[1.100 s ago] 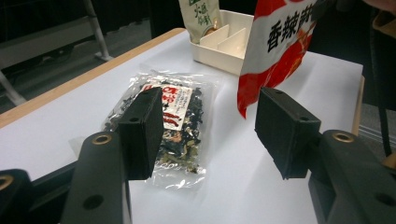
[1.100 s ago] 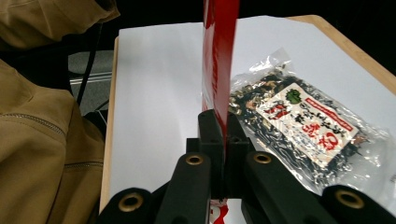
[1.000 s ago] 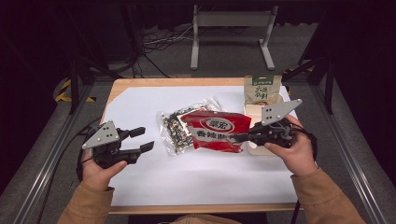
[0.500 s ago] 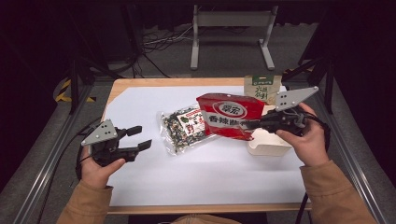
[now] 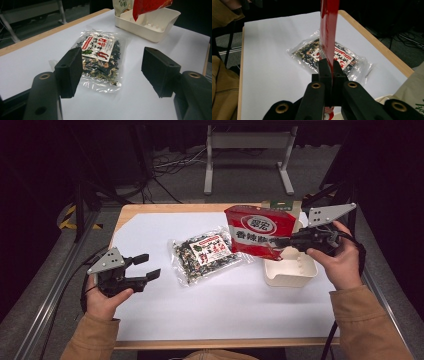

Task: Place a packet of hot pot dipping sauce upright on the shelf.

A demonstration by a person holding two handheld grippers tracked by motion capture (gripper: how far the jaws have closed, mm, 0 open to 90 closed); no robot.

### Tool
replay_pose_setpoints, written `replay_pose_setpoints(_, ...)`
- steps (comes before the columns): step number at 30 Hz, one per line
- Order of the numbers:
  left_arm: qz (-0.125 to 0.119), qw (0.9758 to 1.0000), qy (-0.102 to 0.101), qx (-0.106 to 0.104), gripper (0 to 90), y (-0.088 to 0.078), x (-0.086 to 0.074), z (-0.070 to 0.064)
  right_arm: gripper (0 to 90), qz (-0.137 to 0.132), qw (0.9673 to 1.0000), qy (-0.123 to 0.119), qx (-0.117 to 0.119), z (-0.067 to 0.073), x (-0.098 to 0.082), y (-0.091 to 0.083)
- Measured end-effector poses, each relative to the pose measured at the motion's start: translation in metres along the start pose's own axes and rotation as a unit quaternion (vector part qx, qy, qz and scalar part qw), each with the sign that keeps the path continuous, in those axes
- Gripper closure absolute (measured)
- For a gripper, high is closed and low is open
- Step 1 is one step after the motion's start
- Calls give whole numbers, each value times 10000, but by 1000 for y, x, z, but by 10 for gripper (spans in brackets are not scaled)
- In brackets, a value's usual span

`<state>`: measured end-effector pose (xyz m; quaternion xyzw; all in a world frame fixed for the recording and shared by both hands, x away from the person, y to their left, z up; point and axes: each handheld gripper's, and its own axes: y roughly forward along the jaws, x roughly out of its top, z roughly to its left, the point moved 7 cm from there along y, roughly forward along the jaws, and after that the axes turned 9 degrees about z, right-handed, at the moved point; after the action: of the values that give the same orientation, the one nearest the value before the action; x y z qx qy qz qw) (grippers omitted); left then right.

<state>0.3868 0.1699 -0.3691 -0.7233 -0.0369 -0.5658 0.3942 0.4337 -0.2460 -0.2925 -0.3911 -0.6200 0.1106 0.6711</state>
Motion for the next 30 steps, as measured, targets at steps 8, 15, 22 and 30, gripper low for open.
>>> replay_pose_setpoints(8, 53, 9999, -58, 64, 337, 1, -4, 6, 900, -61, 9997, 177, -161, -15, -5, -10)
replay_pose_setpoints(15, 27, 9999, -136, 57, 330, 1, -6, 10, 900, 2, 9986, 315, -414, -28, -12, -14)
replay_pose_setpoints(22, 11, 9998, -209, 69, 329, 0, -7, 12, 900, -17, 9974, 446, -557, -43, -18, -18)
replay_pose_setpoints(30, 40, 9998, -187, 72, 330, 2, -8, 14, 899, 35, 9959, 610, -664, -63, -29, -23)
